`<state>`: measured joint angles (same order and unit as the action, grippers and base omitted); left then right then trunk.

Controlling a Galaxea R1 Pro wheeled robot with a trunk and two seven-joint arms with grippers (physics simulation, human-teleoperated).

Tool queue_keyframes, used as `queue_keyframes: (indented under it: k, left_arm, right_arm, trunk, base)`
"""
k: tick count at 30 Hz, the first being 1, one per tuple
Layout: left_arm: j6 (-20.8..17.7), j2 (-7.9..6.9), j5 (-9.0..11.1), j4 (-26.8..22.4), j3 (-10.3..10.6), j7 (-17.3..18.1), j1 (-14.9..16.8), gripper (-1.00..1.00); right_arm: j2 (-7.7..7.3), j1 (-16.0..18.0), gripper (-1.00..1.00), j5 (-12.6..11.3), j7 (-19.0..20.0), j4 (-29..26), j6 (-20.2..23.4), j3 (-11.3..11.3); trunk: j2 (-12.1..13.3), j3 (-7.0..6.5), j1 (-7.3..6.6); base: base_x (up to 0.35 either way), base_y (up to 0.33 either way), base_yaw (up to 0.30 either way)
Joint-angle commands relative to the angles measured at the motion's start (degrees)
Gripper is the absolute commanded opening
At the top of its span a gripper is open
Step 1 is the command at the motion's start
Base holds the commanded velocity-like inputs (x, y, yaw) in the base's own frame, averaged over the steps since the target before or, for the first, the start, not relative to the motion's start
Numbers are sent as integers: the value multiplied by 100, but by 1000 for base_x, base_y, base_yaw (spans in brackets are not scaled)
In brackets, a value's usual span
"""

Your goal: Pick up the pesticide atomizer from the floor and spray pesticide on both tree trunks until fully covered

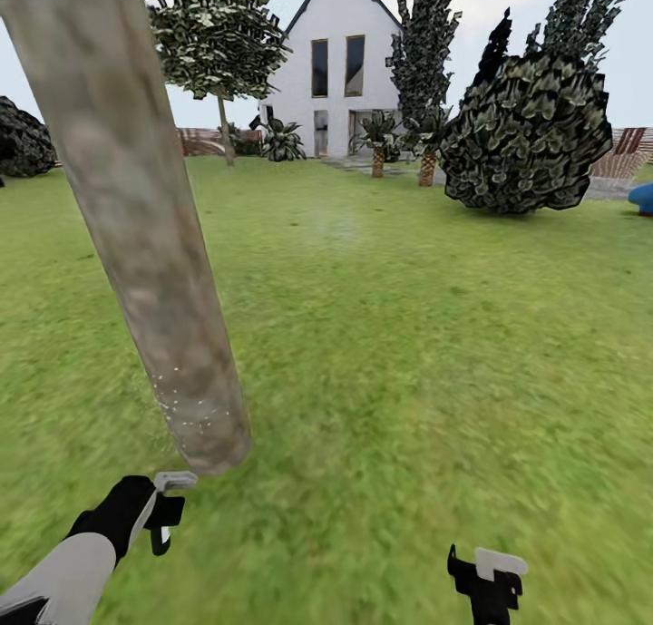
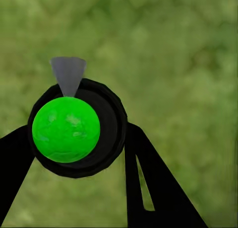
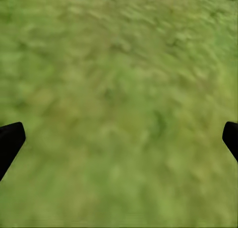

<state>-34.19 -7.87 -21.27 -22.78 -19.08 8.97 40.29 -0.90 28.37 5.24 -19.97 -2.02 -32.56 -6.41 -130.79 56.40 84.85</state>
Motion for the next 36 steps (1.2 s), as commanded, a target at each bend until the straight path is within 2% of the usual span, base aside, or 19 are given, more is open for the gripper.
queue_keyframes:
  k: [1, 6, 13, 21, 36]
  left_arm:
    - [94, 11, -61, 4, -104, 15, 5, -100]
    - [183, 15, -61, 10, -131, -8, 5, -100]
    - [191, 38, -62, 8, -133, -17, 5, -100]
    - [193, 66, -35, 10, -140, -18, 5, -100]
    - [202, 213, -52, 8, -140, -18, 5, -100]
  right_arm:
    - [1, 2, 100, 56, -16, 5, -14, -45]
    - [2, 2, 100, 54, -16, 0, -15, -45]
    - [-15, 2, 100, 56, -16, 7, -18, -45]
    - [-8, 2, 100, 56, -16, 3, -17, -45]
    - [2, 2, 100, 54, -16, 0, -18, -45]
  trunk:
    - [-2, 5, 1]
    - [-2, 5, 1]
    - [-2, 5, 1]
    - [-2, 5, 1]
    - [-2, 5, 1]
  base:
    - [240, -185, 276]
    - [137, -226, 242]
    - [-8, -275, 18]
    - [133, -269, 7]
    - [97, -270, 263]
